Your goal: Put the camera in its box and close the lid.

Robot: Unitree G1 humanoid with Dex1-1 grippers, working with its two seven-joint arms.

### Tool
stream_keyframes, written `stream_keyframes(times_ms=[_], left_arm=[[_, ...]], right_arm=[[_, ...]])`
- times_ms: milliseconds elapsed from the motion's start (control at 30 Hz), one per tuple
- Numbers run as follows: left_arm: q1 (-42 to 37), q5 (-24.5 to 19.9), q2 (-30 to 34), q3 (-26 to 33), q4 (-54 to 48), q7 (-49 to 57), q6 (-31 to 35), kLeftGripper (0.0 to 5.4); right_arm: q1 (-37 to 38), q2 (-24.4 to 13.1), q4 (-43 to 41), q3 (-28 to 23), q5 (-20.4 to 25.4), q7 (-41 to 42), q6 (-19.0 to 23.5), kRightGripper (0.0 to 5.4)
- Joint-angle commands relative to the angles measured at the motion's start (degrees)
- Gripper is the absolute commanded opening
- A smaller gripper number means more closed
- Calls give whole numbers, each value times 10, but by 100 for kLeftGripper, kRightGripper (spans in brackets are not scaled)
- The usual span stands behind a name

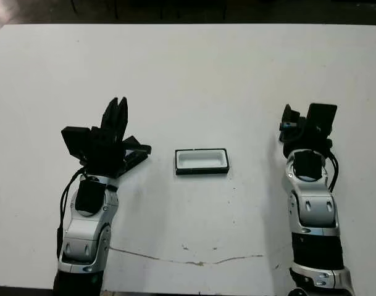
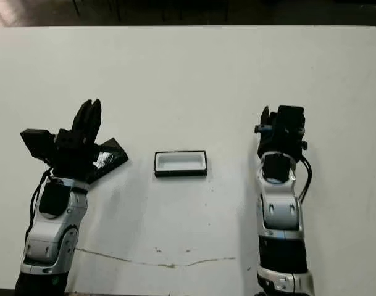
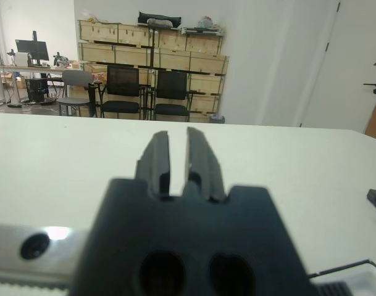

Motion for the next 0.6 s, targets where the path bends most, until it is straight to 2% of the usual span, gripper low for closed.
stream_keyframes(times_ms=[33, 267, 467, 600], left_arm=[[7, 0, 4, 2, 12, -4, 1, 0], [7, -4, 5, 5, 16, -12, -2, 0], [8, 0, 10, 6, 21, -16, -8, 0], [9, -1, 12, 8, 21, -17, -11, 0]], right_arm=[[-4, 7, 34, -13, 16, -1, -13, 384], [-21, 6, 72, -25, 26, -11, -12, 538], [-21, 10, 69, -21, 22, -19, 5, 538], [-13, 29, 59, -24, 32, -29, 5, 538]])
